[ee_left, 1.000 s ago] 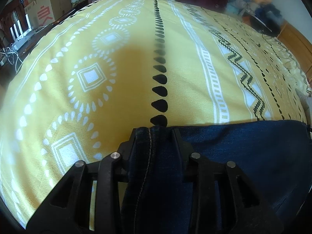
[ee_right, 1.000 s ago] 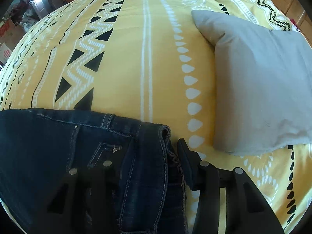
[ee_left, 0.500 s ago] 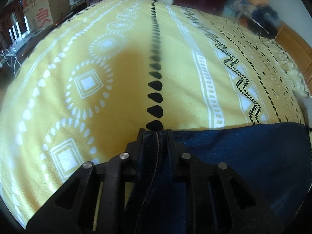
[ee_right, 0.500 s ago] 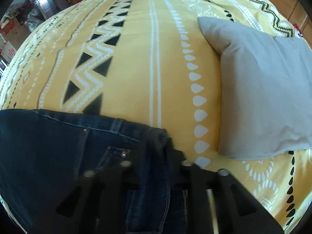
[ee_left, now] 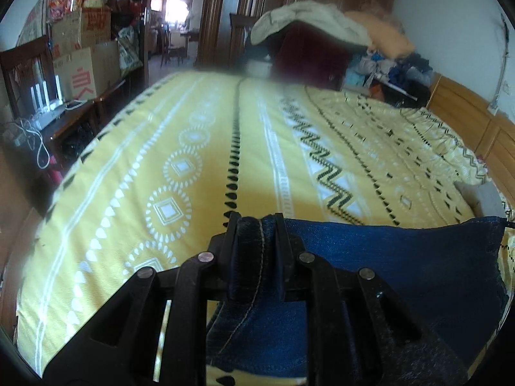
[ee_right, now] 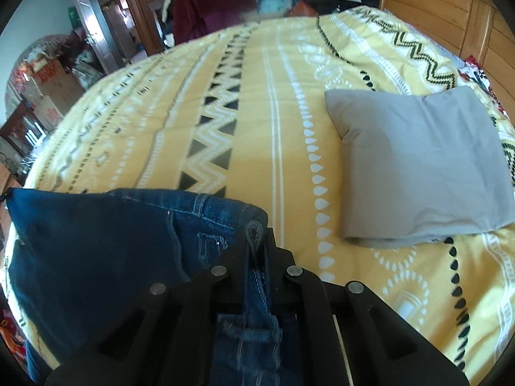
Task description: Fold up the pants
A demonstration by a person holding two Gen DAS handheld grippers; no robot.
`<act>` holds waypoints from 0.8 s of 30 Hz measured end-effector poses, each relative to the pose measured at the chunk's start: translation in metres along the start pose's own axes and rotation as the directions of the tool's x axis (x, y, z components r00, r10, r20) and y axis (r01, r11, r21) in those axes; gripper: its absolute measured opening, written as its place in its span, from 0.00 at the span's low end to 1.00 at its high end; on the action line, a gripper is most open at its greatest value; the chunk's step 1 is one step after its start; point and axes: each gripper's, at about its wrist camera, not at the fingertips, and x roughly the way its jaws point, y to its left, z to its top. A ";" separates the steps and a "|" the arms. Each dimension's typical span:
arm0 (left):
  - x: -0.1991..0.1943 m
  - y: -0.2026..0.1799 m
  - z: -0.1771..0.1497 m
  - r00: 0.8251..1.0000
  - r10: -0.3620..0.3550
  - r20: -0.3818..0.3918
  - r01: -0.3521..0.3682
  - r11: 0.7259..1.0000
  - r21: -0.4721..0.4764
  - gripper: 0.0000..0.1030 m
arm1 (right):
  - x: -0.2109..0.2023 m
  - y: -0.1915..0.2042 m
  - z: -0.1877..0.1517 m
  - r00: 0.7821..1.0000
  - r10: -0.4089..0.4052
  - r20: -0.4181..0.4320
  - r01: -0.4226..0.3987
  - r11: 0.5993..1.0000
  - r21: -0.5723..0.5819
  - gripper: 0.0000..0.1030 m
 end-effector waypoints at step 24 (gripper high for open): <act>-0.088 0.037 -0.167 0.995 0.011 -0.103 -0.035 0.973 -0.227 0.19 | -0.103 -0.002 -0.275 0.984 -0.085 -0.157 0.088 0.996 0.012 0.05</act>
